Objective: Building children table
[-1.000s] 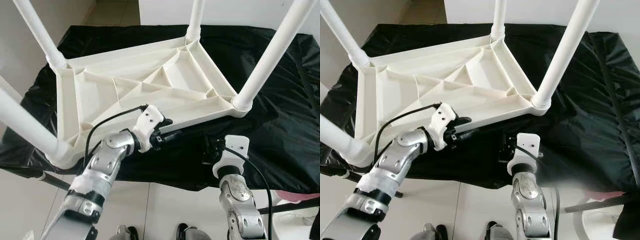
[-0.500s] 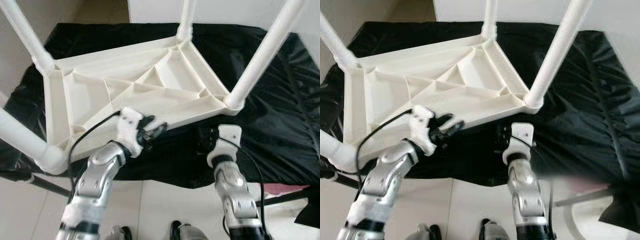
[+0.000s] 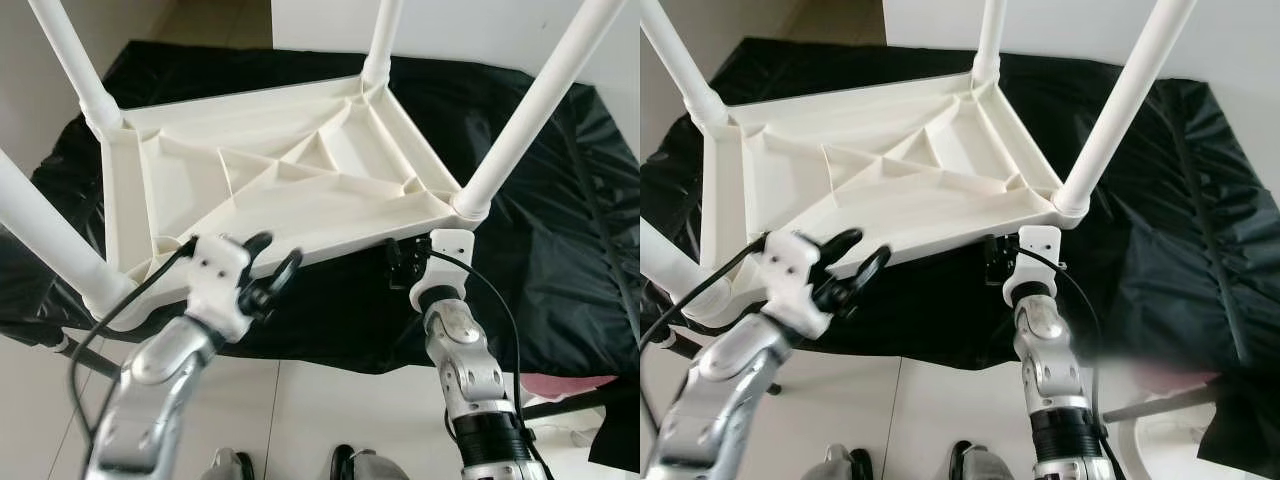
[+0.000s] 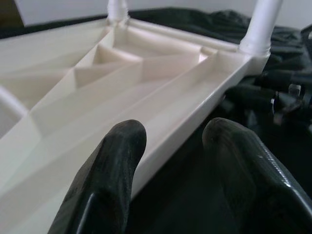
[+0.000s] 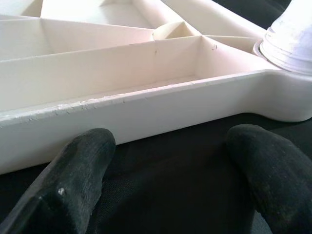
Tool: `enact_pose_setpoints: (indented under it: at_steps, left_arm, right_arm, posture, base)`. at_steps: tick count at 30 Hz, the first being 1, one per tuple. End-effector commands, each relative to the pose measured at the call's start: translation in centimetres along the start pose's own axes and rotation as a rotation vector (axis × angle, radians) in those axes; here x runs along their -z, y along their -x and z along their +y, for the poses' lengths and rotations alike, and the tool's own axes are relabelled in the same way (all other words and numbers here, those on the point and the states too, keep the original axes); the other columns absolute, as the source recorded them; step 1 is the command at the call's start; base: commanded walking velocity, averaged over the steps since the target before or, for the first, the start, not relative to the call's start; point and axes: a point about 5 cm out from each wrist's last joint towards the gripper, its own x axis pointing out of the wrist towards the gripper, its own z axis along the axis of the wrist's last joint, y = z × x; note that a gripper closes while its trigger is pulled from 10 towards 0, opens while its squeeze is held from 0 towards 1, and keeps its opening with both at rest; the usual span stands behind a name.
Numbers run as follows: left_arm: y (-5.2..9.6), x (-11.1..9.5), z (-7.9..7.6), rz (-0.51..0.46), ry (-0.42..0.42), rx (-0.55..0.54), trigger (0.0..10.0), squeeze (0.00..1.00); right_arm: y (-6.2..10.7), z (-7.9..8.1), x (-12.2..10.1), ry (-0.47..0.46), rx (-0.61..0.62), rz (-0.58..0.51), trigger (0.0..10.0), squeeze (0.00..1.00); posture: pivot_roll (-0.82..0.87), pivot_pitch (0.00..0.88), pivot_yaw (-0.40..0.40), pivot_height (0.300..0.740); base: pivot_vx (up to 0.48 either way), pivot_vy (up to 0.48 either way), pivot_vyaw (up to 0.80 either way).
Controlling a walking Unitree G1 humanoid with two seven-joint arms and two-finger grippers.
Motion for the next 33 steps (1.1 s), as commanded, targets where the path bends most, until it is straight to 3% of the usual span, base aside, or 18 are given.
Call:
enact_pose_setpoints:
  at_steps: [1,4,5,6,7,9,10,12,13,16,17,20,25,28,31,32,33]
  left_arm:
    - [0.8,-0.2,-1.0,0.021,0.023,0.1,10.0,0.0]
    - [2.1,-0.2,-1.3,0.062,0.082,0.171,10.0,0.0]
    - [3.8,-0.2,-1.0,0.129,0.105,0.235,10.0,0.0]
    - [3.8,-0.2,-1.0,0.129,0.105,0.235,10.0,0.0]
    - [5.2,-0.4,-0.3,0.179,0.095,0.265,10.0,0.0]
    - [5.2,-0.4,-0.3,0.179,0.095,0.265,10.0,0.0]
    - [6.7,-0.8,0.7,0.234,0.086,0.282,10.0,0.0]
    - [6.7,-0.8,0.7,0.234,0.086,0.282,10.0,0.0]
    - [8.0,-1.1,1.6,0.287,0.071,0.286,10.0,0.0]
    - [12.4,-1.6,4.8,0.496,-0.001,0.189,10.0,0.0]
    - [12.4,-1.6,4.8,0.496,-0.001,0.189,10.0,0.0]
    - [14.5,-2.3,6.7,0.569,-0.039,0.1,10.0,0.0]
    - [16.6,-3.1,8.9,0.646,-0.049,-0.008,10.0,0.0]
    - [18.3,-4.0,12.2,0.682,-0.108,-0.174,10.0,0.0]
    - [18.4,-4.2,13.1,0.672,-0.128,-0.228,10.0,0.0]
    - [18.5,-4.6,14.6,0.653,-0.195,-0.306,10.0,0.0]
    - [18.5,-4.6,14.6,0.653,-0.195,-0.306,10.0,0.0]
  right_arm:
    - [-0.3,0.2,-0.2,-0.015,-0.007,-0.02,10.0,0.0]
    - [-0.5,0.5,-0.2,-0.019,-0.014,-0.024,10.0,0.0]
    - [-0.7,0.7,-0.2,-0.022,-0.02,-0.028,10.0,0.0]
    - [-0.7,0.7,-0.2,-0.022,-0.02,-0.028,10.0,0.0]
    - [-0.9,0.7,-0.2,-0.024,-0.022,-0.03,10.0,0.0]
    - [-0.9,0.7,-0.2,-0.024,-0.022,-0.03,10.0,0.0]
    - [-1.1,0.7,-0.2,-0.026,-0.022,-0.031,10.0,0.0]
    - [-1.1,0.7,-0.2,-0.026,-0.022,-0.031,10.0,0.0]
    - [-1.3,0.7,-0.2,-0.026,-0.019,-0.032,10.0,0.0]
    - [-1.8,0.5,-0.3,-0.03,-0.006,-0.043,10.0,0.0]
    - [-1.8,0.5,-0.3,-0.03,-0.006,-0.043,10.0,0.0]
    - [-1.9,0.5,-0.3,-0.033,-0.005,-0.045,10.0,0.0]
    - [-2.0,0.8,-0.1,-0.034,-0.014,-0.045,10.0,0.0]
    - [-2.2,0.9,-0.1,-0.034,-0.021,-0.049,10.0,0.0]
    - [-2.3,0.9,-0.1,-0.035,-0.021,-0.05,10.0,0.0]
    - [-2.3,1.0,-0.1,-0.036,-0.023,-0.051,10.0,0.0]
    - [-2.3,1.0,-0.1,-0.036,-0.023,-0.051,10.0,0.0]
  posture:
    - [0.1,0.155,-0.046,0.74]
    - [0.13,0.148,-0.05,0.74]
    - [0.13,0.143,-0.048,0.74]
    - [0.13,0.143,-0.048,0.74]
    - [0.14,0.143,-0.049,0.74]
    - [0.14,0.143,-0.049,0.74]
    - [0.15,0.14,-0.047,0.74]
    - [0.15,0.14,-0.047,0.74]
    - [0.15,0.138,-0.047,0.74]
    - [0.16,0.136,-0.042,0.74]
    - [0.16,0.136,-0.042,0.74]
    - [0.16,0.138,-0.047,0.74]
    - [0.17,0.141,-0.054,0.74]
    - [0.17,0.138,-0.059,0.74]
    - [0.17,0.135,-0.06,0.74]
    - [0.17,0.133,-0.062,0.74]
    - [0.17,0.133,-0.062,0.74]
  base:
    - [0.0,0.0,0.0]
    - [0.0,0.0,0.0]
    - [0.0,0.0,0.0]
    - [0.0,0.0,0.0]
    - [0.0,0.0,0.0]
    - [0.0,0.0,0.0]
    - [0.0,0.0,0.0]
    - [0.0,0.0,0.0]
    - [0.0,0.0,0.0]
    - [0.0,0.0,0.0]
    - [0.0,0.0,0.0]
    - [0.0,0.0,0.0]
    - [0.0,0.0,0.0]
    - [0.0,0.0,0.0]
    - [0.0,0.0,0.0]
    - [0.0,0.0,0.0]
    - [0.0,0.0,0.0]
